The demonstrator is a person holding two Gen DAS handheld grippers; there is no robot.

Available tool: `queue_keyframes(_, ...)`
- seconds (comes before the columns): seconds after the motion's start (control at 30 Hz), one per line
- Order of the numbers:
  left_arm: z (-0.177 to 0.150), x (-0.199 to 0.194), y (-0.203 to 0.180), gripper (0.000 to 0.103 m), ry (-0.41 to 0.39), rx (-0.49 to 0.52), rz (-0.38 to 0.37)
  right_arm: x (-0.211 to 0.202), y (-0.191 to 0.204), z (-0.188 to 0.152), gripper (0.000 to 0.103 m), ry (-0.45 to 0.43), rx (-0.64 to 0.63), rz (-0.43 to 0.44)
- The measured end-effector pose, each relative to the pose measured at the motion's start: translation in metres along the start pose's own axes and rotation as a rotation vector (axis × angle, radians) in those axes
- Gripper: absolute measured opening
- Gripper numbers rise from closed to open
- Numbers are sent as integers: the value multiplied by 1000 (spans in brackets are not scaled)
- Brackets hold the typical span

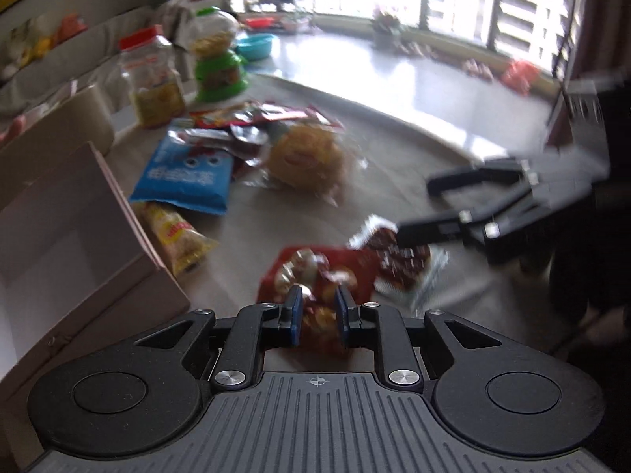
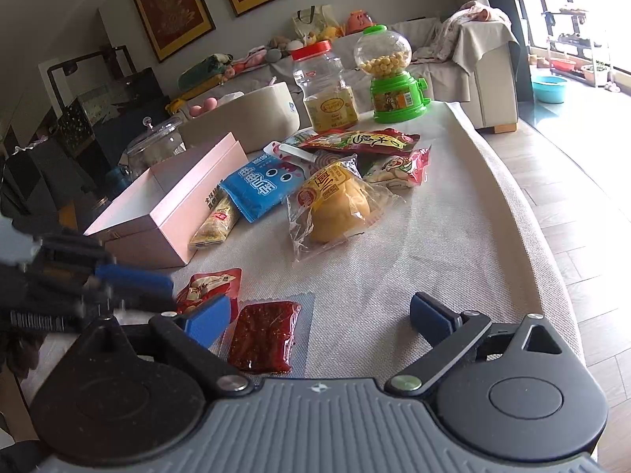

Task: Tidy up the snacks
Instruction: 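Grasp the red bag of round yellow snacks with the left tool while the right tool holds the jerky packet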

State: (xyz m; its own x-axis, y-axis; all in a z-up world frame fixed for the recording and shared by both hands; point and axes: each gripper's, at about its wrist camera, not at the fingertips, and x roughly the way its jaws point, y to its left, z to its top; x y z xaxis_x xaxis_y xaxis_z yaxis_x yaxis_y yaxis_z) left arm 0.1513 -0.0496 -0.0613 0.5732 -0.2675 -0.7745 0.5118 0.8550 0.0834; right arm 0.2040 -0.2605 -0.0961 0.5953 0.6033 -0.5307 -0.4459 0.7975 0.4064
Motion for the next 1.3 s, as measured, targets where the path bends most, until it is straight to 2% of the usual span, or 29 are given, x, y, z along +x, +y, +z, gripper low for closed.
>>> queue_keyframes(0.07,-4,5,-11,25,28,60,-1,0,0,0,98,0,0,0)
queue_keyframes(0.13,-4,7,-20,43,33,105,-12,1,0,0,98,1,0,1)
queue_keyframes(0.23,-4,9,-25,59,49,133,-42,0,0,0,99,1,0,1)
queue_keyframes(0.37,-2,8,-19,57,40,109,-41,1,1,1,99,2,2,6)
queue_keyframes(0.5,3,10,-9,54,23,84,16,2,0,1,100,3,5,16)
queue_keyframes(0.7,13,27,10,61,33,39,-23,2,0,1,101,4,6,18)
queue_keyframes(0.8,18,34,24,64,23,-35,-39,2,0,1,101,5,5,20)
queue_keyframes(0.9,21,41,33,71,19,-98,-31,2,-1,1,101,5,8,24)
queue_keyframes(1.03,24,49,32,71,25,-92,-29,2,-2,1,102,5,12,30)
queue_keyframes(1.3,26,56,32,71,-19,-104,-9,0,-3,0,103,4,21,42)
